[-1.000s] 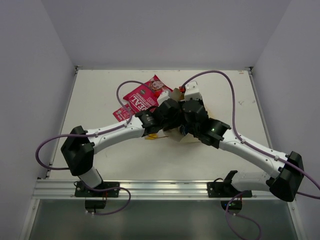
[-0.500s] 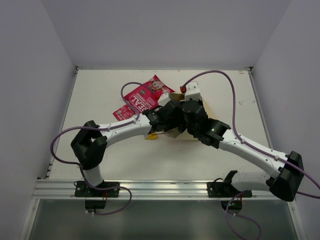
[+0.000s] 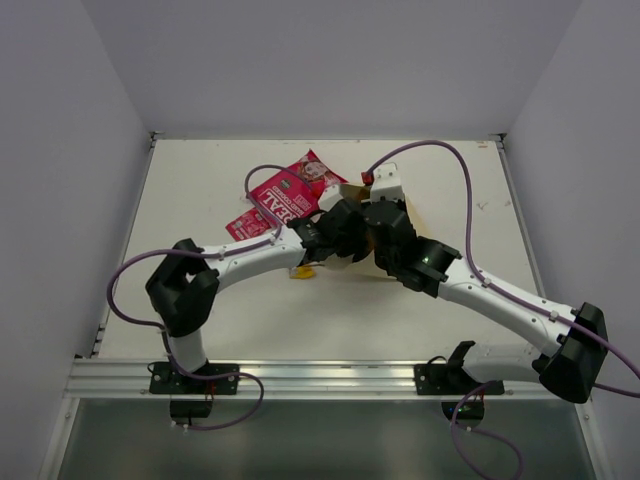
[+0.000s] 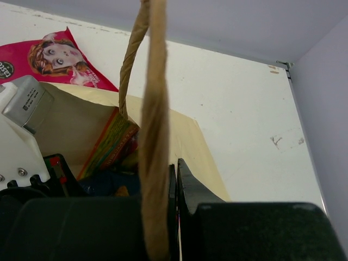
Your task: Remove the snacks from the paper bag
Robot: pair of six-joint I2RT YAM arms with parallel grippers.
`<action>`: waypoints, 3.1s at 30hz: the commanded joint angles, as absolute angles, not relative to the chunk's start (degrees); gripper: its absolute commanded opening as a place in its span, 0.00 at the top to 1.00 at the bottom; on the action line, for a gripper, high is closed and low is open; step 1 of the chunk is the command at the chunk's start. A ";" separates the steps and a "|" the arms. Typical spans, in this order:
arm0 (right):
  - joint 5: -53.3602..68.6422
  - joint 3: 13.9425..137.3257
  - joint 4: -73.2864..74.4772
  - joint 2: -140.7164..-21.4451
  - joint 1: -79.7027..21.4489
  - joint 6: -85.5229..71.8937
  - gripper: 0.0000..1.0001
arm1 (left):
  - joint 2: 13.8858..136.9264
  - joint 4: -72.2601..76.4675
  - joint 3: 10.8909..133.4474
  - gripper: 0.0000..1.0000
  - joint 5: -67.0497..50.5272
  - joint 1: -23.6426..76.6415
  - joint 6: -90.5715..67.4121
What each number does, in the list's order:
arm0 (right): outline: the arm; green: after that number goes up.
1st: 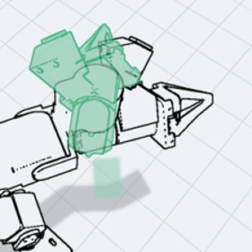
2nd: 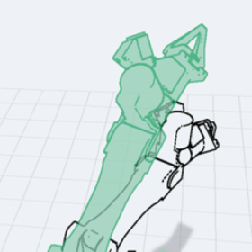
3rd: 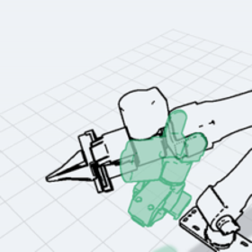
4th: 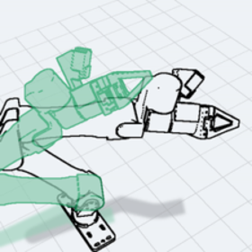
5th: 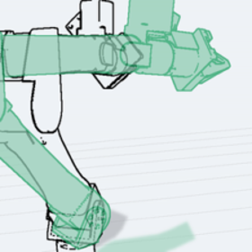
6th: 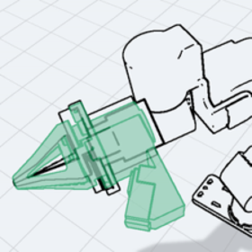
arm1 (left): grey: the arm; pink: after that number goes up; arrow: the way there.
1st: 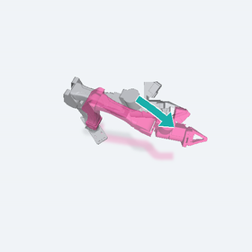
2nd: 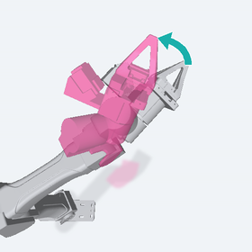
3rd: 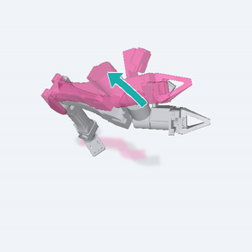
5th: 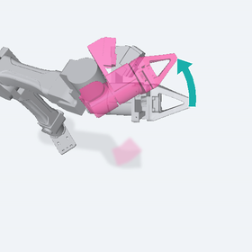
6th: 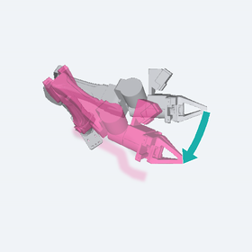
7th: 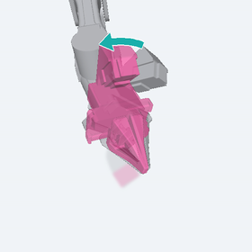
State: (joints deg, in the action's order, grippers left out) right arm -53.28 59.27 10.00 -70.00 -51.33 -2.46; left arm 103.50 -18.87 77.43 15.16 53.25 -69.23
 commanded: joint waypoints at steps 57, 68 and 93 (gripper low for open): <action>-49.92 50.72 12.58 -57.83 -48.43 -0.62 1.00 | 55.65 -4.91 33.39 0.20 7.22 -4.75 -53.36; -48.60 51.06 6.15 -61.96 -48.60 4.39 1.00 | 54.75 -23.38 58.53 0.01 -6.25 11.27 -47.09; -45.17 54.05 7.65 -61.79 -48.52 1.41 1.00 | 89.73 -15.21 74.35 0.15 10.37 54.93 -60.73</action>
State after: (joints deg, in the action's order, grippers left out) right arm -45.56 50.96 9.41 -63.20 -48.47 3.03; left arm 88.71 -18.68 73.14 6.76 54.78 -58.26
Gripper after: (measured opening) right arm 0.009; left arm 0.851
